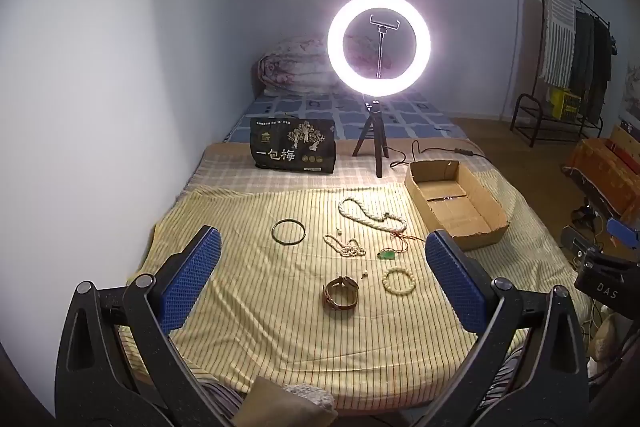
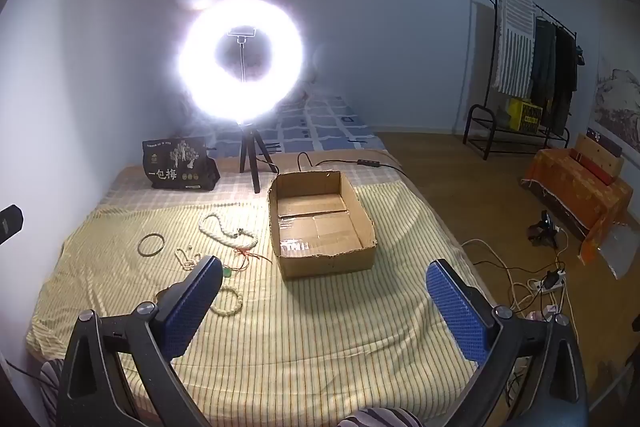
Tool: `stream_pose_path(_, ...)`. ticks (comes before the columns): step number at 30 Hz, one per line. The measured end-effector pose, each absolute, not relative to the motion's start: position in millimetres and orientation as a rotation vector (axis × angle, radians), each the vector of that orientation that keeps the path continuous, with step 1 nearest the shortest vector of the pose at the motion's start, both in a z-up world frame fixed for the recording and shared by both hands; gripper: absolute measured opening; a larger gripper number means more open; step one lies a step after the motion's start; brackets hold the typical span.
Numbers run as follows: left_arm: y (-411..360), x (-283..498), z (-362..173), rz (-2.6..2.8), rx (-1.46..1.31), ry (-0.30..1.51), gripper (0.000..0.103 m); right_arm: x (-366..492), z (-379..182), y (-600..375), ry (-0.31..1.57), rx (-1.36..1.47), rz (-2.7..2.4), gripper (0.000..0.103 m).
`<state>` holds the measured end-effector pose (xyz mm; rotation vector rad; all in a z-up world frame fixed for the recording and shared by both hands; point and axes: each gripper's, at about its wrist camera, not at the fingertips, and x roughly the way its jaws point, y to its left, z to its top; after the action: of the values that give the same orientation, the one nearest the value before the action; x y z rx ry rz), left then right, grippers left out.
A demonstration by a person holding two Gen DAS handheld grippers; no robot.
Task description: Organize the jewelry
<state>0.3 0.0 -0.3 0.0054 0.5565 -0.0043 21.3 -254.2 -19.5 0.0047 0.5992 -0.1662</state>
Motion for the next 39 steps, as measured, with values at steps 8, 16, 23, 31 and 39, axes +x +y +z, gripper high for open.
stream_pose_path(8,0.4,0.7,-0.4,-0.006,-0.011,0.556,0.103,21.7,-18.4,-253.9,0.61,-0.003,-0.176,0.103)
stream_pose_path(16,-3.2,-1.3,-0.7,-0.013,-0.02,0.559,0.103,19.5,-10.9,-248.5,0.605,-0.003,-0.186,0.103)
stream_pose_path(23,4.4,-0.7,-2.6,-0.009,-0.044,0.565,0.103,20.5,-11.3,-244.8,0.602,-0.005,-0.178,0.103)
stream_pose_path(31,6.9,-1.5,-1.2,-0.01,-0.051,0.565,0.103,20.4,-10.9,-242.9,0.601,-0.004,-0.169,0.103)
stream_pose_path(39,6.8,-1.0,-1.3,-0.006,-0.051,0.566,0.103,19.8,-10.7,-243.0,0.596,-0.004,-0.16,0.103)
